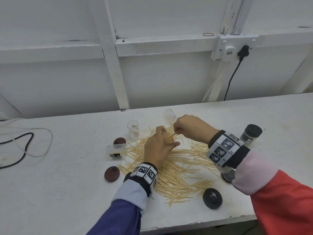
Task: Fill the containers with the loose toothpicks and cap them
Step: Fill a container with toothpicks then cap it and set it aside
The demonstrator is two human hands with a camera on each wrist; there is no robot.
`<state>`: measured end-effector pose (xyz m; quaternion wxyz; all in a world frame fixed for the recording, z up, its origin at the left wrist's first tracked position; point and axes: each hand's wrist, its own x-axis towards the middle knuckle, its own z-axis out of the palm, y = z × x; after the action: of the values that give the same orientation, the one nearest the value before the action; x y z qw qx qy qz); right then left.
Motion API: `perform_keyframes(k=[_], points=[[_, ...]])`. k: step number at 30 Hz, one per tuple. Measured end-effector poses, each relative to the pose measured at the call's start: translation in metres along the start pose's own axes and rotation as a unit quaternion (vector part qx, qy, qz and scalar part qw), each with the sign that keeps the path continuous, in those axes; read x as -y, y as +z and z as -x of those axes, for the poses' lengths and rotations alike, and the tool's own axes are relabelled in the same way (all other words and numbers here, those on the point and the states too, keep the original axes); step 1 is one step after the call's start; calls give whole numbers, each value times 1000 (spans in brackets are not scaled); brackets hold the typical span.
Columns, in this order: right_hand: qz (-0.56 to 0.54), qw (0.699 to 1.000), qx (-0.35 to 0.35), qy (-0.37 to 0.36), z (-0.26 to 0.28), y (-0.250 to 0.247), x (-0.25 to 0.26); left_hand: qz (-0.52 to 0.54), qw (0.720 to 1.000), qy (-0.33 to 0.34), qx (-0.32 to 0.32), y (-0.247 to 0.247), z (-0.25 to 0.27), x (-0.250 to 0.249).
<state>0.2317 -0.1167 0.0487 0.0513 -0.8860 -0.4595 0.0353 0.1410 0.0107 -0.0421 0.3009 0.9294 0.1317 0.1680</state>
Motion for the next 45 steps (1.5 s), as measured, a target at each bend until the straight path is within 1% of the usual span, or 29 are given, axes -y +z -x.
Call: perform_keyframes(k=[2,5,9,11,14,16,18,22,27,29,32,34,36,40,41,42,44,45], points=[[0,1000,0,-13,-4,2,7,3,1000,5,12,1,0,1],[-69,997,-18,-26,-6,3,13,14,999,3,31,3,0,1],[-157,987,-34,4,-9,5,11,21,999,-10,33,0,1,-3],[-211,977,-19,21,-10,4,7,20,999,-13,30,-2,2,-4],[-295,955,21,34,-9,-5,1,27,999,-20,19,-4,2,-4],[-309,950,48,31,-9,-10,-4,31,999,-25,14,-5,2,-5],[-304,950,58,35,-10,-12,-8,25,999,-23,14,-5,2,-5],[-279,959,19,43,-10,-13,-9,14,1000,-19,18,-5,2,-5],[-255,966,-49,8,-12,-8,0,31,999,-16,27,-6,3,-7],[-253,964,-87,3,-13,-4,4,43,999,-13,29,-6,3,-8],[-275,950,-147,-12,-15,5,9,57,998,-13,24,-8,4,-10],[-287,943,-165,-30,-14,12,11,68,997,-17,14,-8,4,-10],[-309,937,-155,-43,-12,17,14,81,996,-23,-1,-8,4,-9],[-412,908,-58,-53,-1,19,21,88,995,-36,-28,-9,4,-8],[-415,907,-49,-56,1,20,21,88,995,-37,-33,-9,4,-8],[-404,911,-54,-54,2,21,20,87,995,-36,-37,-9,4,-8],[-383,921,-66,-32,5,21,18,85,995,-34,-44,-9,5,-6],[-376,924,-59,-19,6,20,17,85,995,-34,-47,-9,5,-6]])
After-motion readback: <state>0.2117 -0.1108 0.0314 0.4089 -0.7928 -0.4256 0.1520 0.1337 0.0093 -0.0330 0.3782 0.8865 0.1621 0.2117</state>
